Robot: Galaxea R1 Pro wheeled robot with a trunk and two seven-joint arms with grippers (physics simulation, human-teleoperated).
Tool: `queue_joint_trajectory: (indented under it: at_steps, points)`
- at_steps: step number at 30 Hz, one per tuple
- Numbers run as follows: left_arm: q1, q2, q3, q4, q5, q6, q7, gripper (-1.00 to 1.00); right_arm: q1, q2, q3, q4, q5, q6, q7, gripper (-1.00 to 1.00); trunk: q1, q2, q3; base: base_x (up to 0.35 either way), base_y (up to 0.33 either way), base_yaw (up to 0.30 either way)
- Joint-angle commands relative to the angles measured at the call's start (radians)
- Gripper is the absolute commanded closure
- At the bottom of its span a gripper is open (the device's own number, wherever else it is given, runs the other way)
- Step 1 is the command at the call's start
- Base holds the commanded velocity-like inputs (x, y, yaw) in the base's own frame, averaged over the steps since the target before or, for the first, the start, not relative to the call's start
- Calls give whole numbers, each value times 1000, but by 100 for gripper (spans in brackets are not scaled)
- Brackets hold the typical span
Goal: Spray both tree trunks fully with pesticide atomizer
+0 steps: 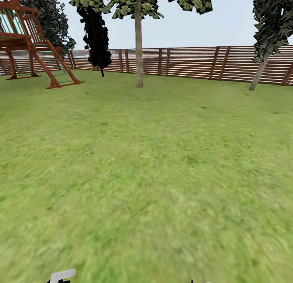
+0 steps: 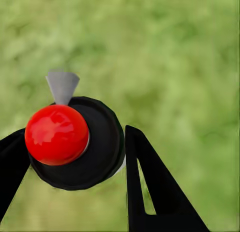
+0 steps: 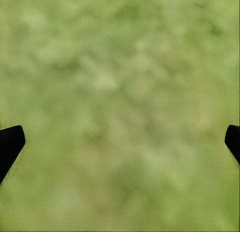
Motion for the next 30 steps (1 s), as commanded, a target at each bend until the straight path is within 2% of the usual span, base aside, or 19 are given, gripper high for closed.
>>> queue_joint_trajectory:
  at_steps: [1,30]
  points:
    - [0,0,0,0,0,0,0,100,0,0,0,0,0,0,0,-100,0,0,0,339,0,0]
    - [0,0,0,0,0,0,0,100,0,0,0,0,0,0,0,-100,0,0,0,339,0,0]
